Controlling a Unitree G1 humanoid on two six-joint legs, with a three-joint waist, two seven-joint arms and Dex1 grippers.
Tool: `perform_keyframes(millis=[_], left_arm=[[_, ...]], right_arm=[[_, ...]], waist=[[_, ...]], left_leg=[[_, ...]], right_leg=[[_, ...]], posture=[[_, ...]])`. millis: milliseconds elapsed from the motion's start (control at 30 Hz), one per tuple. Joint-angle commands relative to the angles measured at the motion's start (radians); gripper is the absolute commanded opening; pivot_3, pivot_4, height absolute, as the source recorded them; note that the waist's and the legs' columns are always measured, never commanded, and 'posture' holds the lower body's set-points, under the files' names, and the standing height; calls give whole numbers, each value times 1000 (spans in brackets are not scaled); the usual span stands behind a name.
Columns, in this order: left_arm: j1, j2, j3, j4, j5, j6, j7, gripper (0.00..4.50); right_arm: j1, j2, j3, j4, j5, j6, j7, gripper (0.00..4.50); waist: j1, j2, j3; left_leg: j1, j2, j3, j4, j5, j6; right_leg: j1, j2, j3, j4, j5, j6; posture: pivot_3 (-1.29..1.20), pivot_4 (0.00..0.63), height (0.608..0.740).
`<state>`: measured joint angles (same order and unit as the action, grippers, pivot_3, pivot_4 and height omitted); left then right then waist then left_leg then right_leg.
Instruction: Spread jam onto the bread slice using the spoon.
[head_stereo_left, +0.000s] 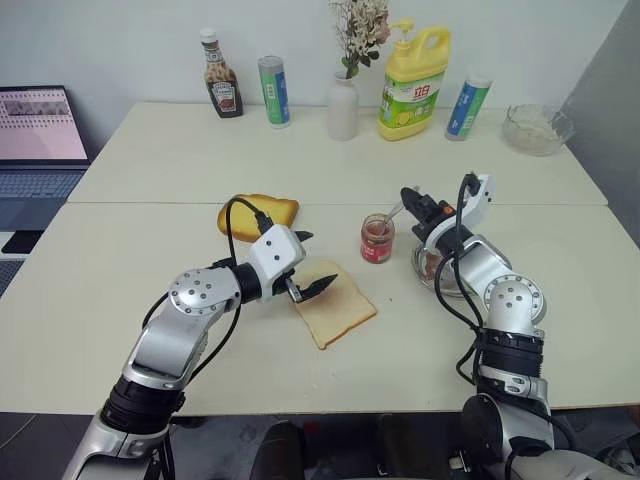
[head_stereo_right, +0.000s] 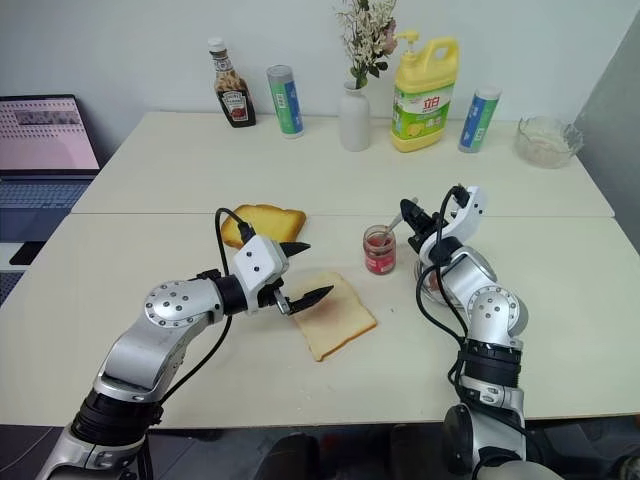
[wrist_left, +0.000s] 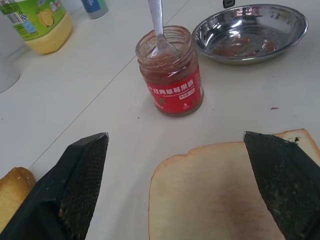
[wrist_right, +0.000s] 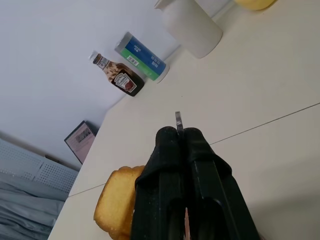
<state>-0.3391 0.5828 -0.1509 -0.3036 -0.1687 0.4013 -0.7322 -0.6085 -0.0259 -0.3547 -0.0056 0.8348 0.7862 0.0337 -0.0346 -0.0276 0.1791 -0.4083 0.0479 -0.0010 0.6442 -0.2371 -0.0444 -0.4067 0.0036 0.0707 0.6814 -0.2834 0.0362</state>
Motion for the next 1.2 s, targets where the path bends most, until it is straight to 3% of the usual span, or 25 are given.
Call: perform_keyframes(millis=[33, 1200], left_arm=[[-13, -6, 3, -17, 8, -28, 0, 4500], [-24, -9, 15, 13, 16, -62, -8, 4500]], right_arm=[[-21, -6, -8, -39, 32, -3, -5, 37], [-59, -61, -100, -12, 188, 16, -99, 37]], waist=[[0, 0, 0], [0, 0, 0]], left_leg=[[0, 0, 0, 0, 0, 0], [0, 0, 0, 0, 0, 0]], right_leg=[[0, 0, 0, 0, 0, 0], [0, 0, 0, 0, 0, 0]], posture=[[0, 150, 740], [0, 150, 740]])
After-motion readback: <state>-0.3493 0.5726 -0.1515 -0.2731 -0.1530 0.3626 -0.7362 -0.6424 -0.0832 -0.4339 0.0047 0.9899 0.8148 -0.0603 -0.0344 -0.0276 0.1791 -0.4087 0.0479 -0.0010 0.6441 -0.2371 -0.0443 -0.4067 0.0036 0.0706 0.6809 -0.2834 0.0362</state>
